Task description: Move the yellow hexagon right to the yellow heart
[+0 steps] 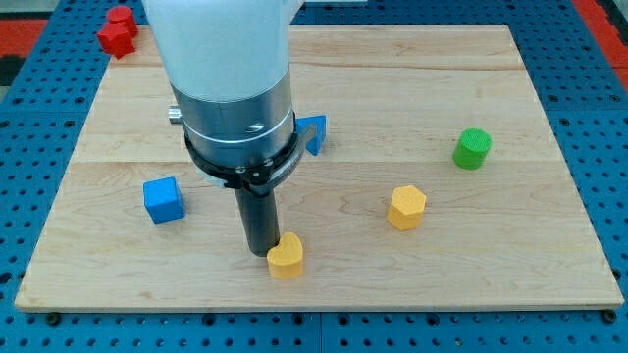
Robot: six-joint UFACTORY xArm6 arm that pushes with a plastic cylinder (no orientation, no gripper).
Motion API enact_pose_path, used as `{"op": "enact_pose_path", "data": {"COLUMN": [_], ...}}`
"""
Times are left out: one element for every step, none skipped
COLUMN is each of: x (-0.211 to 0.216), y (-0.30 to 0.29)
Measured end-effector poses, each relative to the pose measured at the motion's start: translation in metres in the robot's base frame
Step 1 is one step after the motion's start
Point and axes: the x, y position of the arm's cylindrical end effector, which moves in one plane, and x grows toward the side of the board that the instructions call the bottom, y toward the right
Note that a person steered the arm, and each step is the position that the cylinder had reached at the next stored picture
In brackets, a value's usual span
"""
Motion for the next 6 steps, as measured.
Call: {"op": "enact_pose_path", "data": {"x": [0.000, 0.000, -0.001, -0.019, -0.056, -0.092], "y": [0.003, 0.004, 0.009, 0.002, 0.012, 0.049]}}
